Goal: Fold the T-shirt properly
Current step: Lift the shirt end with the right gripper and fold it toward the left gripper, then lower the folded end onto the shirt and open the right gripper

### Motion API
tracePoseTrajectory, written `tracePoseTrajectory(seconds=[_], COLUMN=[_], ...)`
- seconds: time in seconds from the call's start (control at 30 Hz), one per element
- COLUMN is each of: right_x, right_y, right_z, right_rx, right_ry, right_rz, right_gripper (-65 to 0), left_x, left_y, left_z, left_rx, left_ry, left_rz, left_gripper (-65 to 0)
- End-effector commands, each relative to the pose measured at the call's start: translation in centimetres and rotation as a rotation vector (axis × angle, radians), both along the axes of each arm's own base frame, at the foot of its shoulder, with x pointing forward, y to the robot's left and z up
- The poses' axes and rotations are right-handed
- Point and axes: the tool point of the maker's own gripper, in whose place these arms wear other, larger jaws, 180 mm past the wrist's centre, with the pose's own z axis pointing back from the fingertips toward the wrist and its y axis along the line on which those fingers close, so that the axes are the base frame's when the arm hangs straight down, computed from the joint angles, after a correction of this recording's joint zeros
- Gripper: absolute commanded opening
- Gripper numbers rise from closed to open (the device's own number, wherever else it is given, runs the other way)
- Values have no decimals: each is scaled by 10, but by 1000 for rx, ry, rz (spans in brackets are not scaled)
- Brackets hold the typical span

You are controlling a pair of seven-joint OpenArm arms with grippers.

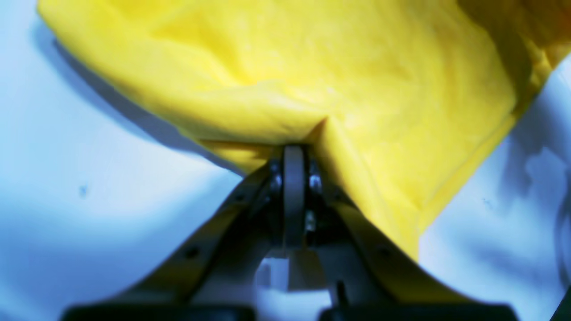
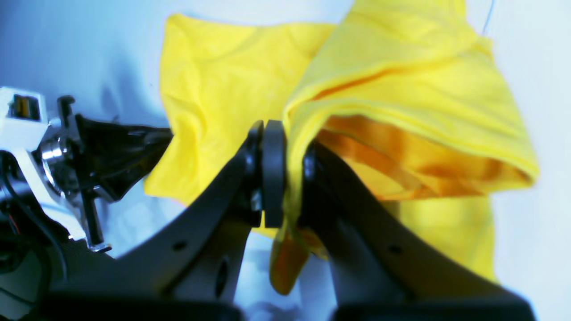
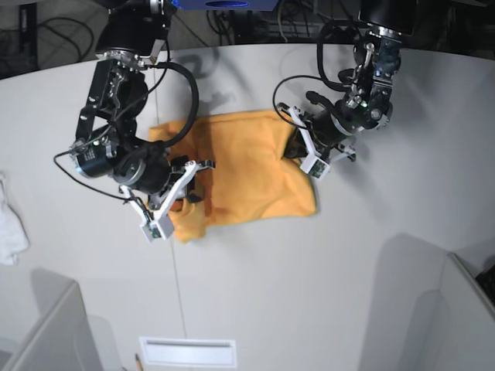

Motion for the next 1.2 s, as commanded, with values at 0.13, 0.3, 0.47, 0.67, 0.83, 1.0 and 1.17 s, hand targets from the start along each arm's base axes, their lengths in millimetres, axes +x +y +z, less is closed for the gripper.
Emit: tracePoseTrajectory(seconds=[0.13, 0.3, 0.47, 0.67, 0.83, 1.0, 1.17], right_x=[5, 3, -1, -3, -14, -22, -10], right_y=[29, 57, 85, 105, 122, 136, 138], right_z=[21, 30, 33, -1, -26, -25, -40], right_rx=[52, 72, 94, 110, 109, 110, 126], right_ry=[-80, -126, -157, -74, -8, -3, 45], right_rz=[61, 135, 207, 247, 296, 333, 241], right_gripper=[-650, -650, -650, -650, -650, -650, -650], left_x=[3, 2, 2, 3, 3, 3, 2], left_y=[-2, -1, -1, -1, 2, 1, 0], left_z=[7, 5, 5, 6, 5, 5, 5], left_rx=[-7, -5, -5, -5, -1, -2, -2], left_ry=[-4, 0, 0, -1, 0, 0, 1], left_rz=[-5, -4, -4, -4, 1, 0, -5], left_gripper=[-650, -650, -650, -650, -650, -650, -650])
